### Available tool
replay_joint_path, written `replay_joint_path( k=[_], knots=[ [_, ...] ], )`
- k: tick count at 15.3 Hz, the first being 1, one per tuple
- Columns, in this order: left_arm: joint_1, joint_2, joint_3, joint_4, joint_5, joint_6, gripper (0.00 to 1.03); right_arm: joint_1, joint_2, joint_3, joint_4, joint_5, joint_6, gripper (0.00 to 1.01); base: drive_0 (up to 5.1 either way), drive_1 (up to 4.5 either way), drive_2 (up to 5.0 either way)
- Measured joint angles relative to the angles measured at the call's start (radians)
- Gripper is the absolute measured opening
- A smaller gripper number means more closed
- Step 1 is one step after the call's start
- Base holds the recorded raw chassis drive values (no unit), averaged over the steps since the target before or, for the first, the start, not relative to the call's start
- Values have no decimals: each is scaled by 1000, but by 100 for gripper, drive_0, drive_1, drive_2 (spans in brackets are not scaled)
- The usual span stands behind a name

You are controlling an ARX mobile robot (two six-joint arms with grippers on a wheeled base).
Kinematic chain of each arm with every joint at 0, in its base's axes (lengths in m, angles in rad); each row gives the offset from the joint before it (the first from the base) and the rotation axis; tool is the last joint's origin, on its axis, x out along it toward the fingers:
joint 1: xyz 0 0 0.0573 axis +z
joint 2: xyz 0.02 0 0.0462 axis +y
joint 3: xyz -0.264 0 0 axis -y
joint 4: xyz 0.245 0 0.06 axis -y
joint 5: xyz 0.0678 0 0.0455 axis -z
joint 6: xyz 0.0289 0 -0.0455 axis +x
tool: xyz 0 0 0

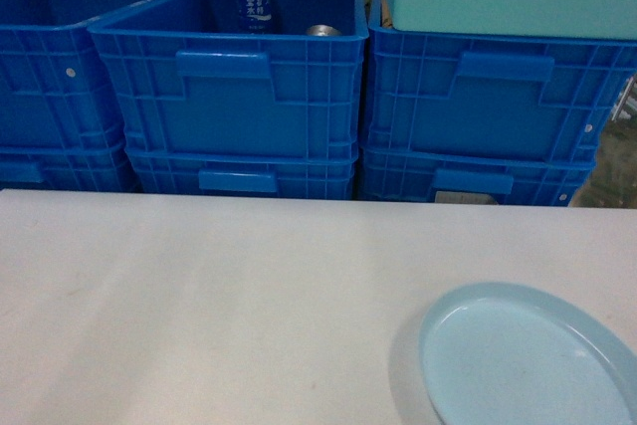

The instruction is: Place blue tray on left shelf second layer neatly

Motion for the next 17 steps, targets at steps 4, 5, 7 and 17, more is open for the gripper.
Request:
replay_joint_path(
  k=[4,5,7,17],
  knots=[
    [0,0,0,0,0,0,98,0,0,0,0,0,0,98,0,0,0],
    [0,0,0,0,0,0,98,0,0,0,0,0,0,98,0,0,0],
    [0,0,0,0,0,0,98,0,0,0,0,0,0,98,0,0,0],
    [0,0,0,0,0,0,98,0,0,0,0,0,0,98,0,0,0]
  ],
)
